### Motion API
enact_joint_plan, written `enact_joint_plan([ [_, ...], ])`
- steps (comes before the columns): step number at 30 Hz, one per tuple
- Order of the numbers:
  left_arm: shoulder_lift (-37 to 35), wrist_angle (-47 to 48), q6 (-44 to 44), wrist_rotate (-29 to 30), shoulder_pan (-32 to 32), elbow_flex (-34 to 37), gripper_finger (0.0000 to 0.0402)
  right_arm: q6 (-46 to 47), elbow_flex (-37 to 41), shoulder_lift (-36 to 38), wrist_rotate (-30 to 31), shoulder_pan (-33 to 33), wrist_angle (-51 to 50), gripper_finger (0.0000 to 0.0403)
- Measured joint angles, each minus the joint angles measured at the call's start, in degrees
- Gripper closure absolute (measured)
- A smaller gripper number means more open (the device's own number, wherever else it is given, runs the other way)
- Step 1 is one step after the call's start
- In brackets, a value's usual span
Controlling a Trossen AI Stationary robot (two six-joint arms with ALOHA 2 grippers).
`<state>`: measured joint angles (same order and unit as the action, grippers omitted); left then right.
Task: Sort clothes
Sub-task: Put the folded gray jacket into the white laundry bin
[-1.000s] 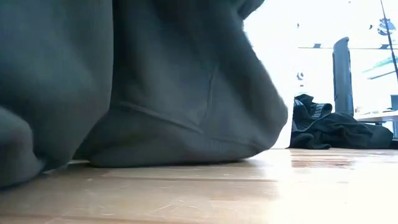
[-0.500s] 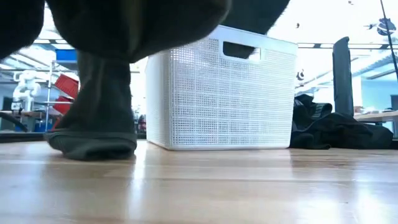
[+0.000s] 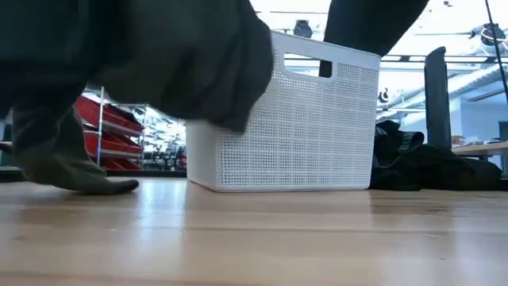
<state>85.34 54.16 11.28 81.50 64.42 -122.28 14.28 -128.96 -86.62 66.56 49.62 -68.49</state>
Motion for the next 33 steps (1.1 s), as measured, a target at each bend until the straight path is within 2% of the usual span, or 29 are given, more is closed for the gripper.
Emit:
enact_joint_plan([
  [3, 2.23, 4.18, 6.97, -9.89, 0.00, 0.04, 0.0378, 5.17, 0.07, -2.50, -11.44, 1.03, -4.27, 0.0403],
  [7, 7.06, 10.22, 13.65, -21.57, 0.32, 0.09, 0.0378, 5.61, -0.08, -7.24, -24.50, 3.59, -2.34, 0.0403],
  [10, 10.17, 13.29, 16.79, -27.28, 0.31, 0.17, 0.0378, -0.07, 0.17, -10.94, -31.97, 5.26, 3.07, 0.0403],
  [13, 12.39, 13.28, 16.47, -30.54, 0.31, 0.15, 0.0378, -10.35, 0.02, -12.25, -37.67, 7.23, 11.72, 0.0403],
  [16, 13.52, 14.38, 16.84, -30.89, 0.31, 0.15, 0.0378, -18.02, 0.00, -12.81, -37.92, 8.53, 16.39, 0.0403],
  [18, 13.80, 15.14, 17.20, -29.16, 0.31, 0.13, 0.0378, -17.09, 0.02, -12.46, -34.51, 8.72, 13.62, 0.0403],
  [21, 14.21, 18.35, 20.61, -25.63, 0.31, 0.11, 0.0378, -5.13, -0.09, -11.33, -26.69, 7.38, 0.26, 0.0403],
  [24, 14.25, 24.94, 27.72, -23.18, 0.16, 0.11, 0.0378, 17.17, 0.02, -11.24, -23.33, 5.41, -20.49, 0.0403],
  [25, 14.23, 27.62, 30.92, -22.35, 0.07, 0.11, 0.0378, 24.03, 0.95, -11.23, -23.34, 4.73, -22.69, 0.0403],
  [26, 14.23, 30.41, 34.62, -21.69, 0.04, 0.11, 0.0378, 25.22, 3.63, -10.21, -23.54, 3.74, -20.15, 0.0403],
  [29, 14.19, 35.71, 43.63, -21.18, -0.12, 0.88, 0.0378, 20.84, 12.19, -6.81, -26.57, 3.17, -11.42, 0.0403],
  [33, 13.99, 34.92, 45.18, -21.28, -0.66, 4.67, 0.0378, 33.61, 24.90, -3.17, -26.62, 1.26, -15.99, 0.0403],
])
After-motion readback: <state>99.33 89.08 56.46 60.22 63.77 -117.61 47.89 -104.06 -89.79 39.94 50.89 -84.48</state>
